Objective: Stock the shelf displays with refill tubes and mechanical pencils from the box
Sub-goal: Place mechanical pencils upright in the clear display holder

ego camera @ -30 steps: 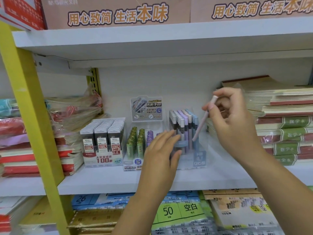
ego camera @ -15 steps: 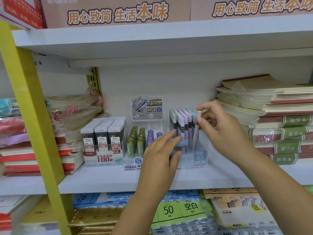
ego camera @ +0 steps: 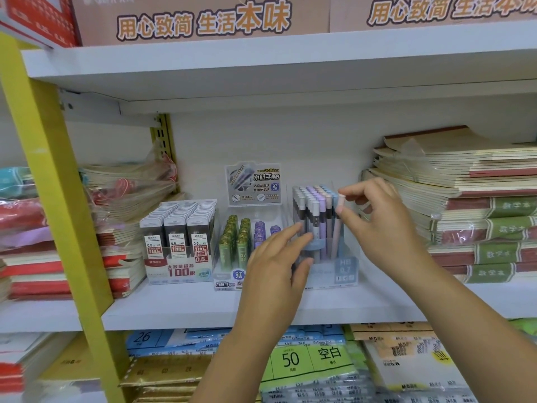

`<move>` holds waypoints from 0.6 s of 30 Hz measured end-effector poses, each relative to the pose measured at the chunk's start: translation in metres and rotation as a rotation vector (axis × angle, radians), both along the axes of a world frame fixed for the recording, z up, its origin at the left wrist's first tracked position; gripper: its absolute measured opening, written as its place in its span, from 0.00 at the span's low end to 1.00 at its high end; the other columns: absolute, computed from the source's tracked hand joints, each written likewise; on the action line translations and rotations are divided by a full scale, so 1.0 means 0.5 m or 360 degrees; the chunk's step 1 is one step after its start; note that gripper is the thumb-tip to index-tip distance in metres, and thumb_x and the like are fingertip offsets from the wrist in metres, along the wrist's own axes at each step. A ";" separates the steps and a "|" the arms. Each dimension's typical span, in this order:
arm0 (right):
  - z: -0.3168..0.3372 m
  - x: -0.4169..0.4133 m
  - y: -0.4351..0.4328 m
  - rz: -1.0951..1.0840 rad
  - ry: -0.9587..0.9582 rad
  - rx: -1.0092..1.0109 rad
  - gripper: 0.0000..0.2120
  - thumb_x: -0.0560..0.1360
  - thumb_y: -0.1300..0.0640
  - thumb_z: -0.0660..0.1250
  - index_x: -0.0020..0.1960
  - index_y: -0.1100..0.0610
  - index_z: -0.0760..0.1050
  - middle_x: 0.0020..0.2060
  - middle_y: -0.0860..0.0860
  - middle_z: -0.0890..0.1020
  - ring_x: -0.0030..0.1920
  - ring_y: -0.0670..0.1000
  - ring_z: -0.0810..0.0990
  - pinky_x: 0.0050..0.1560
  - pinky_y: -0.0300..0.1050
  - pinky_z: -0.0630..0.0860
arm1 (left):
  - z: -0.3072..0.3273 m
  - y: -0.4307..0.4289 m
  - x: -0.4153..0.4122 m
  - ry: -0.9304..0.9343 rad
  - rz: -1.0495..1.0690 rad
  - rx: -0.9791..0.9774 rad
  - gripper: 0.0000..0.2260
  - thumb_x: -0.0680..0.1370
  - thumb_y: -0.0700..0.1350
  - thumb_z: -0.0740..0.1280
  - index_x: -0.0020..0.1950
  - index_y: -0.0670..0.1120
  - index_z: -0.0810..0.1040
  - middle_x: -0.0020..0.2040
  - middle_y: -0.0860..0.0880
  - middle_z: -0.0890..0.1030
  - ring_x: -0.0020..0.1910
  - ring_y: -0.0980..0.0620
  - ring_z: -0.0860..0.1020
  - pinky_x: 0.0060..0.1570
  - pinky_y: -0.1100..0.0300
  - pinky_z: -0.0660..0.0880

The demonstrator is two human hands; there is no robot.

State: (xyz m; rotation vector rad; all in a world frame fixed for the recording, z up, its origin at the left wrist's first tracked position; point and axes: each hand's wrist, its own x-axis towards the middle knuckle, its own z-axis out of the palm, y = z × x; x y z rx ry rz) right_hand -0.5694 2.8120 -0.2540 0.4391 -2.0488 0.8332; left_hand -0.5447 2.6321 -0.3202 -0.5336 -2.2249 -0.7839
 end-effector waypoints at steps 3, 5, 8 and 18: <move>-0.012 -0.007 -0.004 0.0088 -0.0081 -0.0052 0.09 0.74 0.57 0.71 0.52 0.47 0.76 0.48 0.44 0.71 0.50 0.42 0.70 0.47 0.30 0.65 | -0.002 -0.001 -0.001 0.0016 -0.0015 -0.0010 0.19 0.82 0.47 0.65 0.73 0.57 0.72 0.74 0.63 0.68 0.67 0.69 0.58 0.72 0.61 0.57; -0.015 -0.010 -0.006 0.0133 -0.0145 -0.0087 0.12 0.73 0.57 0.71 0.52 0.44 0.75 0.49 0.44 0.71 0.51 0.44 0.71 0.48 0.32 0.66 | -0.003 -0.002 0.001 0.0018 -0.0030 -0.0017 0.20 0.82 0.45 0.64 0.74 0.56 0.71 0.73 0.64 0.66 0.68 0.69 0.57 0.72 0.63 0.55; -0.019 -0.002 -0.007 0.0114 -0.0167 -0.0153 0.15 0.75 0.57 0.70 0.58 0.43 0.75 0.52 0.45 0.68 0.53 0.46 0.71 0.53 0.38 0.69 | -0.008 -0.008 0.014 0.0013 -0.0040 -0.0043 0.21 0.83 0.44 0.64 0.75 0.56 0.68 0.73 0.65 0.61 0.73 0.66 0.55 0.72 0.70 0.48; -0.134 0.165 -0.002 0.0574 -0.0161 -0.0215 0.12 0.77 0.61 0.62 0.55 0.45 0.73 0.42 0.41 0.75 0.38 0.41 0.73 0.39 0.29 0.69 | -0.155 -0.112 0.173 0.0120 0.0086 -0.0374 0.12 0.76 0.37 0.71 0.60 0.44 0.81 0.52 0.46 0.81 0.51 0.48 0.74 0.53 0.61 0.67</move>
